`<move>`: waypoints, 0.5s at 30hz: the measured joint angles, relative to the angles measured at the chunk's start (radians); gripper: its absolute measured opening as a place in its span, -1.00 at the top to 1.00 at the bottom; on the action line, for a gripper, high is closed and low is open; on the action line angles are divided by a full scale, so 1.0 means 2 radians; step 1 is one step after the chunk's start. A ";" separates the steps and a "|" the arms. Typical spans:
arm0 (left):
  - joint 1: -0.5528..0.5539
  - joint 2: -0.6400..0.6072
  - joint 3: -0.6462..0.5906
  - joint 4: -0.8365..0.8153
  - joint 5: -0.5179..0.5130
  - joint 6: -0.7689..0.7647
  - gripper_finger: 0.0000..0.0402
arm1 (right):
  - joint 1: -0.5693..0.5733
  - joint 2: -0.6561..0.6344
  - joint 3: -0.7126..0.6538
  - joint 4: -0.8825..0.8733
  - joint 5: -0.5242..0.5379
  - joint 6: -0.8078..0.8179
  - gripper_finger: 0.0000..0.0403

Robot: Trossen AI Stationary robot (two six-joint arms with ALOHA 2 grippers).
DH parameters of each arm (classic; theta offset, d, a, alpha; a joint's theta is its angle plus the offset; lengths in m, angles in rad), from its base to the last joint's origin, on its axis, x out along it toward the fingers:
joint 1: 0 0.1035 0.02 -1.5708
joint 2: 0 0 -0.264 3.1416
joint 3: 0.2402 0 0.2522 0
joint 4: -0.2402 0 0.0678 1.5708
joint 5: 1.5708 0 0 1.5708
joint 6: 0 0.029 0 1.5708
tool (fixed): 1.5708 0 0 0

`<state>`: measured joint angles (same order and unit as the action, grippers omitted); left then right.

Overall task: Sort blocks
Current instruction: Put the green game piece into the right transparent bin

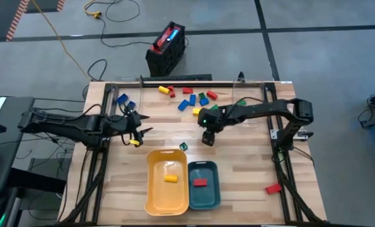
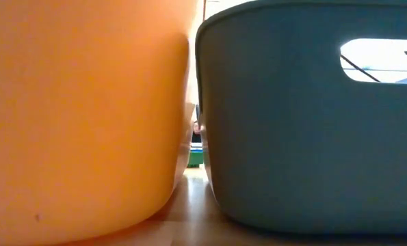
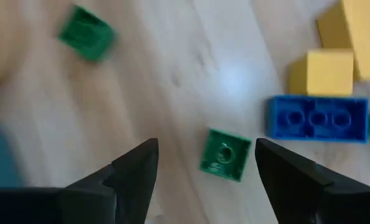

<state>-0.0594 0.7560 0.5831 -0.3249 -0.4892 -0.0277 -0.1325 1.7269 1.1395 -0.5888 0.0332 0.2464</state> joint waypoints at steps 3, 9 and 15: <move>-0.005 0.000 0.000 -0.001 0.000 0.008 -0.22 | 0.018 0.013 -0.011 0.025 0.040 0.008 -0.45; -0.013 0.000 0.000 -0.015 0.001 0.010 -0.22 | 0.045 -0.025 -0.090 0.140 0.108 0.034 -0.45; -0.013 0.000 0.000 -0.010 0.001 0.024 -0.22 | 0.059 -0.055 -0.171 0.272 0.148 0.018 -0.45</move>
<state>-0.0853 0.7563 0.5831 -0.3458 -0.4873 0.0196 -0.0135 1.6172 0.7968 -0.0447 0.3288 0.2830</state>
